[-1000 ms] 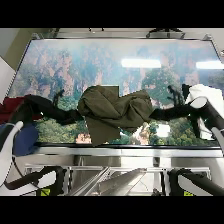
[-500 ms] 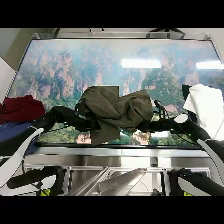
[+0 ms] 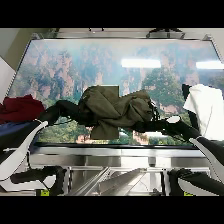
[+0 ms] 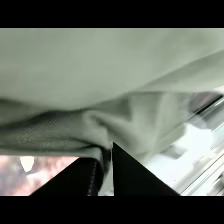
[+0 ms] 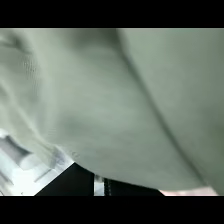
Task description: Fold the shirts.
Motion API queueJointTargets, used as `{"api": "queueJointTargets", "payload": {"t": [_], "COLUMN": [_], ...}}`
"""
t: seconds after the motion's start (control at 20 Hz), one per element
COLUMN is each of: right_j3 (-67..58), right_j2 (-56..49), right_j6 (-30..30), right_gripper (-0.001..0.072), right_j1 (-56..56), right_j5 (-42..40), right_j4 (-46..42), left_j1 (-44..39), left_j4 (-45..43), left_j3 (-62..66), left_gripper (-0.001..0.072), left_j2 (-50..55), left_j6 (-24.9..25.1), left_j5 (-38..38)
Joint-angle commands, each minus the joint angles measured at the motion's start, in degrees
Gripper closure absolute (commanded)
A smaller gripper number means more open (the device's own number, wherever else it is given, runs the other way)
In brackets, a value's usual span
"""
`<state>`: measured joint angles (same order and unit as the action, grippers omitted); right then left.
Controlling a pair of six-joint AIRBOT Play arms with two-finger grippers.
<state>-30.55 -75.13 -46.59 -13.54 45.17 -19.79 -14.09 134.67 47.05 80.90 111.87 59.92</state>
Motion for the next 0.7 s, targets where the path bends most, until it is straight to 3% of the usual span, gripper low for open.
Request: {"api": "queueJointTargets", "payload": {"t": [0.0, 0.2, 0.3, 0.45, 0.65], "right_j3": [-1.9, -9.1, -16.0, -30.6, -48.9], "right_j2": [0.1, 9.5, 18.6, 32.6, 43.2], "right_j6": [4.0, 4.5, 1.9, -0.8, -2.3], "right_gripper": [0.0680, 0.0680, 0.0679, 0.0680, 0.0680], "right_j1": [0.5, 5.4, 9.9, 18.6, 29.8], "right_j5": [1.8, 14.2, 18.7, 21.0, 21.2], "right_j4": [4.9, 4.9, 4.9, 4.7, 1.4], "left_j1": [0.7, 5.9, 10.2, 15.7, 20.9], "left_j4": [-0.2, -0.1, -0.1, -0.1, -0.2], "left_j3": [3.2, 11.3, 18.8, 33.1, 53.4], "left_gripper": [0.0689, 0.0689, 0.0690, 0.0690, 0.0691], "left_j2": [-5.3, -16.7, -24.3, -35.0, -42.2], "left_j6": [0.0, -2.5, -3.1, -3.6, -3.5], "left_j5": [1.3, 9.0, 11.6, 10.0, 7.5]}}
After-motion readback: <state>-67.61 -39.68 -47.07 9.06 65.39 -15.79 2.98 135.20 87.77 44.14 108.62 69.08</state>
